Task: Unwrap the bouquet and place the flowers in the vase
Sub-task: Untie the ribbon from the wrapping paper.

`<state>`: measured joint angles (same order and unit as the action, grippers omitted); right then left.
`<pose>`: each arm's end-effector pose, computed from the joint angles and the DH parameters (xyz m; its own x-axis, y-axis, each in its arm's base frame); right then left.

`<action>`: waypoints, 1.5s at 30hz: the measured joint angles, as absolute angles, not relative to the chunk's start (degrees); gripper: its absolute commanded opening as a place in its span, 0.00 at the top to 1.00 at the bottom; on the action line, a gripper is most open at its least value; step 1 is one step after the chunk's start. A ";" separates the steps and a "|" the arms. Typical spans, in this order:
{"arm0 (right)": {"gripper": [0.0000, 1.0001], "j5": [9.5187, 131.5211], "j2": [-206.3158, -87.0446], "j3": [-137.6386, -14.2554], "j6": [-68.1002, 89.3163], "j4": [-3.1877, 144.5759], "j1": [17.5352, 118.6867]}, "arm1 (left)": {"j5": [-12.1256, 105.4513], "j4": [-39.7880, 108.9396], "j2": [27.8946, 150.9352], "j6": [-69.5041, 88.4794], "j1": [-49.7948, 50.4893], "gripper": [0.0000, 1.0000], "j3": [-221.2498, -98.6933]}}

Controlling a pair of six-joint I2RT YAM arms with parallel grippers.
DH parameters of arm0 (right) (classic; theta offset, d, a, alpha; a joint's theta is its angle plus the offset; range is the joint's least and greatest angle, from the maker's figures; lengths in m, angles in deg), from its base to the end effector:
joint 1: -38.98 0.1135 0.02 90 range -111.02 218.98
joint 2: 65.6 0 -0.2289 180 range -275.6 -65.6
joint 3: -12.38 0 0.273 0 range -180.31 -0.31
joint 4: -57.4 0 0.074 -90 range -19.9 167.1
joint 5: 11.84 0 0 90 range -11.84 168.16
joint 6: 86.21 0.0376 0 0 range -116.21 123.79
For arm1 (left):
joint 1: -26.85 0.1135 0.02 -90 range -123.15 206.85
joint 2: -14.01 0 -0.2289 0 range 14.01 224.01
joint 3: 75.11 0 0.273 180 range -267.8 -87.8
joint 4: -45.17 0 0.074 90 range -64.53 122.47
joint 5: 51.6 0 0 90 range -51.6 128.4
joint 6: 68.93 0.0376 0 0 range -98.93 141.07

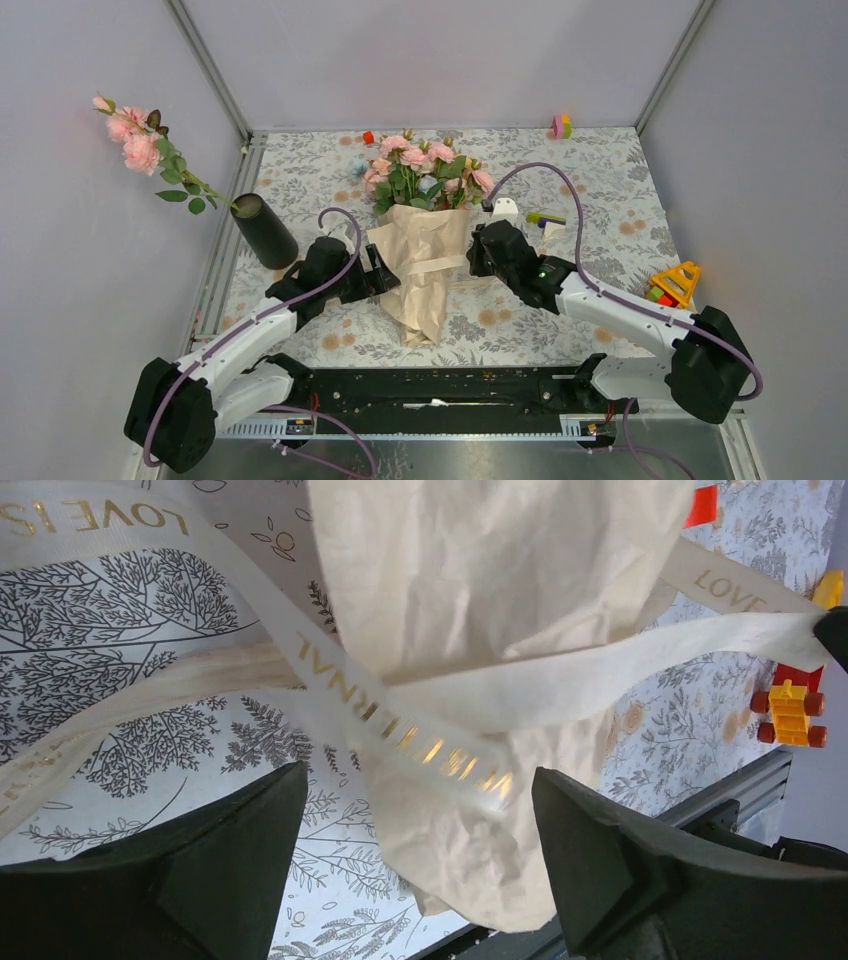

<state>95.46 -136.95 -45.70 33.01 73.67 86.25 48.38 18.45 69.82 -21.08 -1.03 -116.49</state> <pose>0.2173 0.2187 0.2135 -0.5486 0.0930 -0.8309 -0.2956 0.9081 0.2968 0.2085 -0.1177 0.1617 -0.8177 -0.3151 -0.4817 0.0366 0.8067 -0.5899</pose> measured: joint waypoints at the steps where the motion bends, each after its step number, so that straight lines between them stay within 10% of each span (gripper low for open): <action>1: 1.00 95.92 -136.62 -45.68 32.81 74.00 86.23 | 48.34 18.65 70.13 -21.24 -1.03 0.13 -116.36; 29: 1.00 99.57 -129.48 -41.96 31.82 77.30 80.09 | 46.94 22.78 73.30 -24.06 -1.03 0.84 -113.41; 45: 1.00 102.94 -122.70 -43.69 27.91 84.80 69.94 | 41.08 14.06 65.08 -22.48 2.25 1.00 -116.07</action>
<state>102.94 -122.70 -43.69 27.91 84.80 69.94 41.08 14.06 65.08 -22.48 2.25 -116.07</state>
